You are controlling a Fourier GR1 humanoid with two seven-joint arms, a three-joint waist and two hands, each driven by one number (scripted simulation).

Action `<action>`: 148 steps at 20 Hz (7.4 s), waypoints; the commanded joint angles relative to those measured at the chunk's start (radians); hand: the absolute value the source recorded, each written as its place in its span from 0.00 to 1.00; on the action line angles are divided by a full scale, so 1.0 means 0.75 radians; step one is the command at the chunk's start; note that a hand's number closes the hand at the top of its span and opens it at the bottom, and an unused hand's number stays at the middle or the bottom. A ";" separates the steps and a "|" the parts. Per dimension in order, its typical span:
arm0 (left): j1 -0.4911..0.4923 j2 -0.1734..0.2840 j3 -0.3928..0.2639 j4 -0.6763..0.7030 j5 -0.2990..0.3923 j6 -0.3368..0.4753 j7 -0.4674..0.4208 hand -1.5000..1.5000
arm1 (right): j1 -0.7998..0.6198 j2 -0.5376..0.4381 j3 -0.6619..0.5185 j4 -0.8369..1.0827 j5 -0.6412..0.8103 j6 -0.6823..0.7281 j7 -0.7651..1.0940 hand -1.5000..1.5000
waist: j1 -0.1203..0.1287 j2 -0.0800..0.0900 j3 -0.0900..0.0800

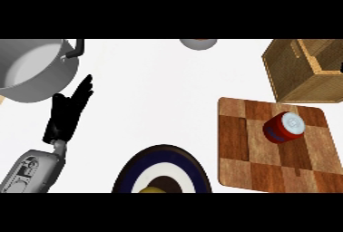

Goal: Pick the can from the cutting board and place it in the basket

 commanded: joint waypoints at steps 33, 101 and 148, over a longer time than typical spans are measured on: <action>-0.009 -0.044 0.027 0.079 -0.055 -0.040 -0.037 0.50 | -0.343 0.264 0.662 0.788 0.370 -0.309 -0.816 0.00 | -0.017 -0.018 -0.009; 0.015 -0.075 0.183 0.099 -0.113 -0.086 0.001 0.50 | -1.396 0.913 0.407 0.605 0.603 -1.298 1.699 1.00 | -0.100 -0.046 -0.014; -0.012 -0.166 0.196 0.009 -0.196 -0.153 0.033 0.50 | -1.237 0.421 0.094 1.544 0.839 -1.082 1.080 1.00 | -0.025 -0.014 -0.011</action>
